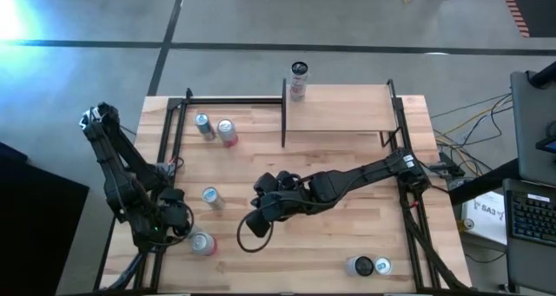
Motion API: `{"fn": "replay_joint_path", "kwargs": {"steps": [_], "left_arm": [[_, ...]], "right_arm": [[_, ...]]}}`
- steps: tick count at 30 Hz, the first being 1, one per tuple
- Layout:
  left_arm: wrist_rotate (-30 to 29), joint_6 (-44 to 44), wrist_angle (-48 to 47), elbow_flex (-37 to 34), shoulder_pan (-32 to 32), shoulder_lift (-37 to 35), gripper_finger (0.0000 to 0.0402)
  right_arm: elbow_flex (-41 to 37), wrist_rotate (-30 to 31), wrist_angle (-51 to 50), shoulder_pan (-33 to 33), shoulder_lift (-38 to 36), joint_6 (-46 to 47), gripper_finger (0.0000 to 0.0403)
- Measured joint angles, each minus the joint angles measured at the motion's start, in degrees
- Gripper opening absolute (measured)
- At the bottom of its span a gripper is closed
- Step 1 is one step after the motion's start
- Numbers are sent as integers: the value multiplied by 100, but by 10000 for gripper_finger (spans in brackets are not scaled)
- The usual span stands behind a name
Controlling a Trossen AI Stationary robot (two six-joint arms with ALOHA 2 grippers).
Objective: Place canned beverage on shelf
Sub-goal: Put the left white and pink soda can aligned with the other white soda can on the shelf
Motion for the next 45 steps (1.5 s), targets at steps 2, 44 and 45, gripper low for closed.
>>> {"fn": "replay_joint_path", "kwargs": {"steps": [2,44,45], "left_arm": [[11,-77,8,-60,-2,0,290],[680,3341,-1223,4123,5841,1365,215],[715,3499,-1178,4332,5957,1523,214]], "right_arm": [[-4,0,2,0,-4,2,15],[-214,2251,-3952,612,-1844,1784,13],[-235,2251,-3997,614,-1870,1743,13]]}}
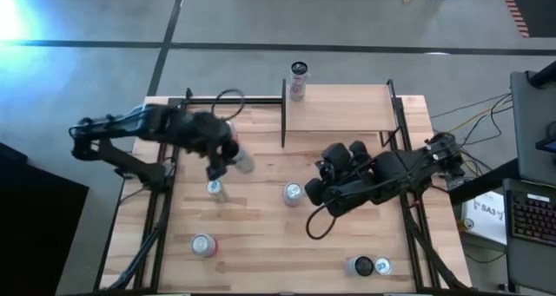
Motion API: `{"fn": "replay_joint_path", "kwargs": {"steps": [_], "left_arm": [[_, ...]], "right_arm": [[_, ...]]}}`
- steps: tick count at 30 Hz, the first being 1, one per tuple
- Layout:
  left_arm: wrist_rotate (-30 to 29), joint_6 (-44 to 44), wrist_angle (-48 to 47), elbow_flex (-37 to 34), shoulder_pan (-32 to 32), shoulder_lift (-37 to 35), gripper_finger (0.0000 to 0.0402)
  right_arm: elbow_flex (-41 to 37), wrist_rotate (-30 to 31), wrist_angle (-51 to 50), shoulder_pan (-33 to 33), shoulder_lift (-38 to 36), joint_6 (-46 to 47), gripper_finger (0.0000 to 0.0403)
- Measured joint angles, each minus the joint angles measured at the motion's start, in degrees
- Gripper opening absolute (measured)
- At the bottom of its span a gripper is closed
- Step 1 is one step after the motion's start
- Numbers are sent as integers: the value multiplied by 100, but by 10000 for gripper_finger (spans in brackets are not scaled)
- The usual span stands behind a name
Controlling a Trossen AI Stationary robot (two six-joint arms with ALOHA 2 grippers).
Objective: Place canned beverage on shelf
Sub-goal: Put the left white and pink soda can aligned with the other white soda can on the shelf
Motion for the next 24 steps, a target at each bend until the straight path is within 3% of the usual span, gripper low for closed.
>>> {"fn": "replay_joint_path", "kwargs": {"steps": [10,16,20,24], "left_arm": [[12,1027,-451,2633,771,2283,214],[19,1236,-627,4290,1137,3327,214],[375,1154,171,3922,1536,3293,214],[443,973,130,3775,1945,3436,214]], "right_arm": [[-213,-6,-209,0,-445,-318,13],[-817,-32,-213,69,-1037,-165,13],[-1448,2,-227,105,-1479,45,13],[-2104,60,-202,101,-1877,406,13]]}}
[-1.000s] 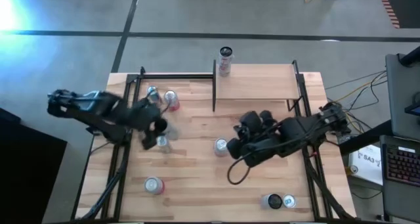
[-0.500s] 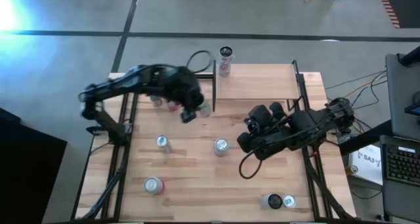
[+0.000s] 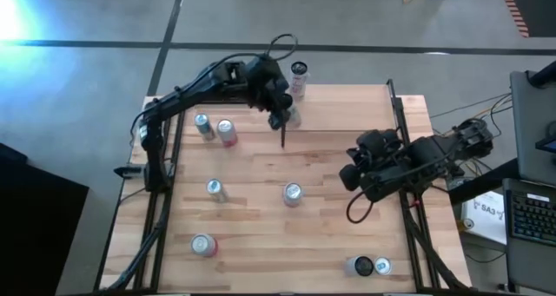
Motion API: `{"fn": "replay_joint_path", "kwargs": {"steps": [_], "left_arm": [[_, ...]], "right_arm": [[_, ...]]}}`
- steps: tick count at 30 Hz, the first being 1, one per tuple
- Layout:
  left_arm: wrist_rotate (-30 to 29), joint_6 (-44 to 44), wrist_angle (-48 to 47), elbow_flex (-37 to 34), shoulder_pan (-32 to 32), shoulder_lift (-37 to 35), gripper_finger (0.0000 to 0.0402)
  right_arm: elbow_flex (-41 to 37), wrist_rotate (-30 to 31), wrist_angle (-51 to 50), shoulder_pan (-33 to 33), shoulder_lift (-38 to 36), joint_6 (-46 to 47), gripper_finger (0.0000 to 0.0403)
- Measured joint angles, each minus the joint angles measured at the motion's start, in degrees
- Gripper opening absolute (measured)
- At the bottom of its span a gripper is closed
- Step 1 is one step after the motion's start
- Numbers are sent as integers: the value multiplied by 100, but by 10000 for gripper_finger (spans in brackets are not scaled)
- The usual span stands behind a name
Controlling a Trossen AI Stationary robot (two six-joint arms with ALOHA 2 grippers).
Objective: Place canned beverage on shelf
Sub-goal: Put the left white and pink soda can aligned with the other white soda can on the shelf
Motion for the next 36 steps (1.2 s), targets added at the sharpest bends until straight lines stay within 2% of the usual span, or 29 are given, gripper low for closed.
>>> {"fn": "replay_joint_path", "kwargs": {"steps": [6,10,25,29,33,36], "left_arm": [[6,-31,497,133,317,304,215],[46,-31,181,474,420,674,215],[409,-93,341,553,504,1073,215],[431,-79,345,549,510,1073,215],[468,54,306,546,510,1068,215],[472,109,277,537,508,1031,215]], "right_arm": [[-655,40,27,0,-414,307,13],[-893,38,42,0,-635,385,13],[-979,309,-11,-7,-1210,-105,13],[-994,528,-5,-13,-1347,-142,13],[-1178,1317,120,-35,-1373,-262,13],[-1394,1522,333,-308,-1365,-538,14]]}}
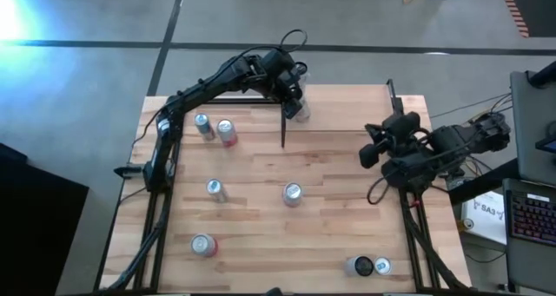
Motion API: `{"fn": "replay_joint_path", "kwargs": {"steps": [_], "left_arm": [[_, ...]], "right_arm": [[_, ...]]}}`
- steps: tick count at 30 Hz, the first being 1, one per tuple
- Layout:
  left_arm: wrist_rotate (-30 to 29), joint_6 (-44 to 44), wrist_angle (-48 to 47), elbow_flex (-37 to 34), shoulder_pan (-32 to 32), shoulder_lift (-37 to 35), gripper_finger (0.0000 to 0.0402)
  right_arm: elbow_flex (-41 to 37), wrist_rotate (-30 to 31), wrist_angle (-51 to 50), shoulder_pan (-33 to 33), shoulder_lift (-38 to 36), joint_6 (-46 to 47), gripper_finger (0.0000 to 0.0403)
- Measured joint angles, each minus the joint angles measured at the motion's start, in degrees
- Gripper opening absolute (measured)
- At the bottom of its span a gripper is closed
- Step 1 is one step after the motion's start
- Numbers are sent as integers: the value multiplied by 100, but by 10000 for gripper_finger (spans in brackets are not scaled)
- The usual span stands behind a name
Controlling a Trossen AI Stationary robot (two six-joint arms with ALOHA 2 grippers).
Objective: Place canned beverage on shelf
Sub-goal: Put the left white and pink soda can aligned with the other white soda can on the shelf
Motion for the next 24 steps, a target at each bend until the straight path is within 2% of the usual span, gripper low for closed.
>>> {"fn": "replay_joint_path", "kwargs": {"steps": [3,7,13,18,24], "left_arm": [[2,-1,-45,-8,0,-53,215],[2,-1,-102,-17,-2,-96,215],[-2,6,-92,-17,0,-120,215],[-2,4,-151,-17,-11,-125,215],[-13,-117,-145,-17,-11,-132,215]], "right_arm": [[-220,-132,287,-276,-89,-200,27],[-783,-778,1323,-650,-479,-981,71],[-2060,-2352,4414,-1616,-1052,-3270,150],[-2758,-3463,6444,-2769,-841,-5056,189],[-3079,-5378,7839,-3757,-233,-5822,229]]}}
